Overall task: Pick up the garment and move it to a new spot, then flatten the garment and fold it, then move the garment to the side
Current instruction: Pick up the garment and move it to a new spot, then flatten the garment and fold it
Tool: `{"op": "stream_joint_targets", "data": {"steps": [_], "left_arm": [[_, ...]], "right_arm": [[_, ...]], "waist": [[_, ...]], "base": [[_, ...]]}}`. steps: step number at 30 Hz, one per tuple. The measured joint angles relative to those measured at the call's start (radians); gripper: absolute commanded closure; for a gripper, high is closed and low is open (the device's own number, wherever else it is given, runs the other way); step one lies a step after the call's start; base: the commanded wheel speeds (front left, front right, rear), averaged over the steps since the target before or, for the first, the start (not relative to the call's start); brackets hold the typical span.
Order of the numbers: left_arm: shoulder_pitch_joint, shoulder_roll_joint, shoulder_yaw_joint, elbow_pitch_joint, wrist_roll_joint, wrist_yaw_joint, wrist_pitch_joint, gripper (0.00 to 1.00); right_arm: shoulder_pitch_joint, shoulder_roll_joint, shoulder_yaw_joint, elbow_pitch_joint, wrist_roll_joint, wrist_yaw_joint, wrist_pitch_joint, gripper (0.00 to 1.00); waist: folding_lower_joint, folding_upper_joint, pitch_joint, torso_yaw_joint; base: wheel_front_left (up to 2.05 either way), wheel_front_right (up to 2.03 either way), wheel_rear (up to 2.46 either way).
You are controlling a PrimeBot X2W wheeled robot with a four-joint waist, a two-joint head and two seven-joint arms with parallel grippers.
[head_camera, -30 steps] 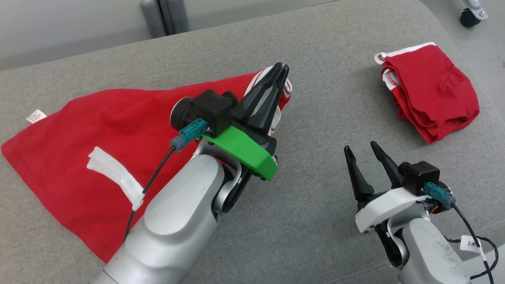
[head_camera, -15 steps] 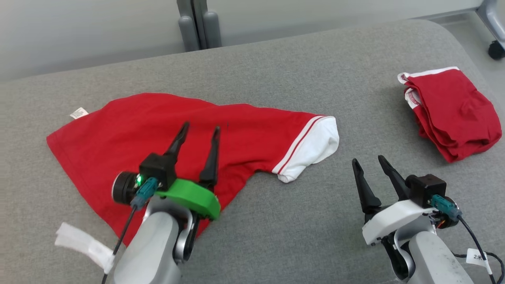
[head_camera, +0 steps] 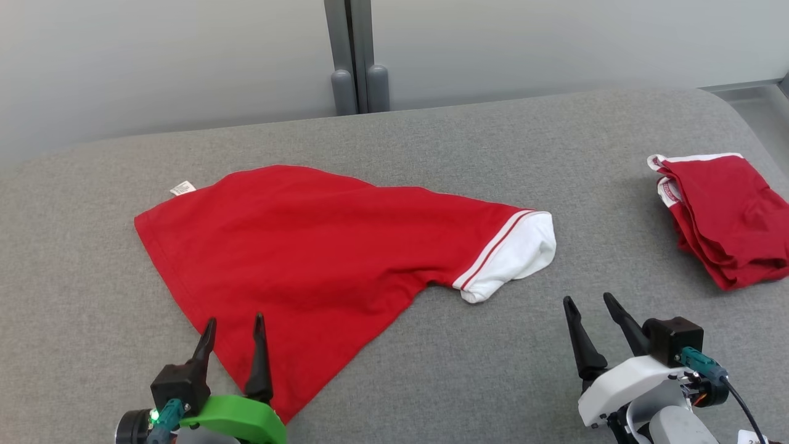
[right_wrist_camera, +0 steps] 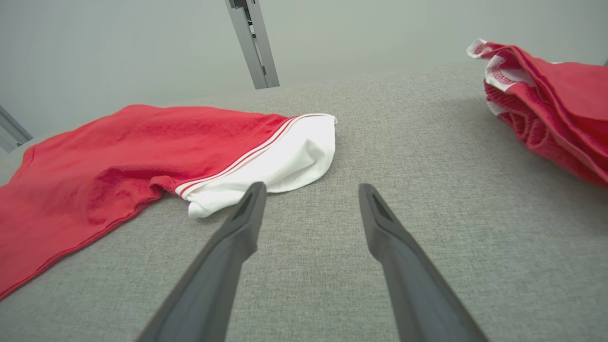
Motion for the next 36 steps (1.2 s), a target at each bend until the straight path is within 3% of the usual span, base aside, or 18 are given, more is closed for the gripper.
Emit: {"op": "stream_joint_targets", "data": {"steps": [8,22,23,24,25,36], "left_arm": [[0.030,-0.002,-0.008,0.031,-0.029,0.003,0.000,0.00],[0.003,-0.003,-0.081,0.326,-0.146,0.002,-0.006,0.00],[-0.004,-0.003,-0.087,0.339,-0.158,0.001,-0.008,0.49],[-0.012,-0.003,-0.092,0.350,-0.159,0.001,-0.010,0.89],[-0.016,-0.003,-0.097,0.357,-0.162,-0.001,-0.010,1.00],[-0.069,0.000,-0.022,0.340,-0.101,0.028,-0.001,1.00]], "right_arm": [[0.006,0.000,0.004,0.000,0.000,0.000,0.000,0.00],[-0.010,0.000,-0.002,-0.002,-0.016,0.000,0.000,0.00],[-0.011,0.000,-0.003,-0.002,-0.017,0.000,0.000,0.00],[-0.011,0.000,-0.003,-0.002,-0.017,0.000,0.000,0.00],[-0.011,0.000,-0.003,-0.002,-0.017,0.000,0.000,0.00],[-0.019,0.000,-0.014,-0.001,-0.026,0.000,0.000,0.00]], "waist": [[0.0000,0.0000,0.000,0.006],[0.0000,0.0000,0.035,0.000],[0.0000,0.0000,0.036,0.001],[0.0000,0.0000,0.036,0.001],[0.0000,0.0000,0.037,0.002],[0.0000,0.0000,0.041,0.020]], "base": [[0.00,0.00,0.00],[0.00,0.00,0.00],[0.00,0.00,0.00],[0.00,0.00,0.00],[0.00,0.00,0.00],[0.00,0.00,0.00]]}}
